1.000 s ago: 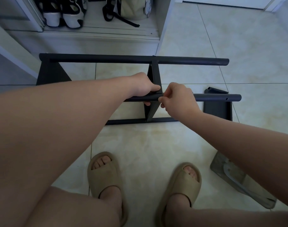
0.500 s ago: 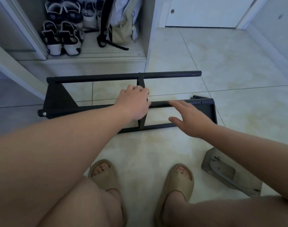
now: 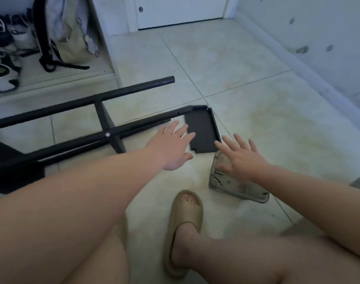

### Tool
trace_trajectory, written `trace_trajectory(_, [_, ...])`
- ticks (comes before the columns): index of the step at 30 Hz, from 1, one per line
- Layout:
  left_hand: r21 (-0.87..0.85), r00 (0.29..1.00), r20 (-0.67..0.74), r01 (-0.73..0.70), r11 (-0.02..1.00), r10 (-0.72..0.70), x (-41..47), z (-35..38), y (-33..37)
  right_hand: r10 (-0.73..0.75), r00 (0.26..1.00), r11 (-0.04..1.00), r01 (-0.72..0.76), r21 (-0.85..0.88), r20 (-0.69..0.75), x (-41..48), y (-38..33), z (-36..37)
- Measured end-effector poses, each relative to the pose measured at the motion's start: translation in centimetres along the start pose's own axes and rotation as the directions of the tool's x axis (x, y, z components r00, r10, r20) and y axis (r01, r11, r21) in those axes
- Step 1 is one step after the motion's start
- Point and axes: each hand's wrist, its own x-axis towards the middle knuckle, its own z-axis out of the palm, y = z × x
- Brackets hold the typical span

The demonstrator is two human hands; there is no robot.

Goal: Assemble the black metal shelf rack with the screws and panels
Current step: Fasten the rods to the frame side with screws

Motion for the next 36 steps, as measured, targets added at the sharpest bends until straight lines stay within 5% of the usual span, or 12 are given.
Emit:
trace_trajectory(8, [-0.153,0.964,0.246,-0.064,0.986,0.101,7.9,6.3,6.8,0.112,0.982,0.990,-0.123,0.065,0.153,2.3,7.5,8.3])
trace_trajectory(14, [-0.438,0.907,0.417,0.148,0.887,0.055,9.8,12.6,8.7,0.018,0.980,0.991,-0.045,0.128,0.198,5.0,7.3,14.9])
trace_trajectory(22, [-0.705,0.930,0.363,0.317,0.635,-0.062,11.6,16.4,9.2,0.160,0.965,0.914,-0.224,0.338,0.208,9.5,8.4,19.7])
trace_trajectory(28, [-0.787,0.927,0.369,0.352,0.507,-0.072,11.5,17.5,9.5,0.061,0.978,0.919,-0.132,0.372,0.199,11.3,8.3,21.2])
trace_trajectory(36, [-0.797,0.923,0.381,0.359,0.485,-0.057,11.7,17.4,9.3,-0.063,0.993,0.924,0.019,0.381,0.103,11.4,7.1,21.2])
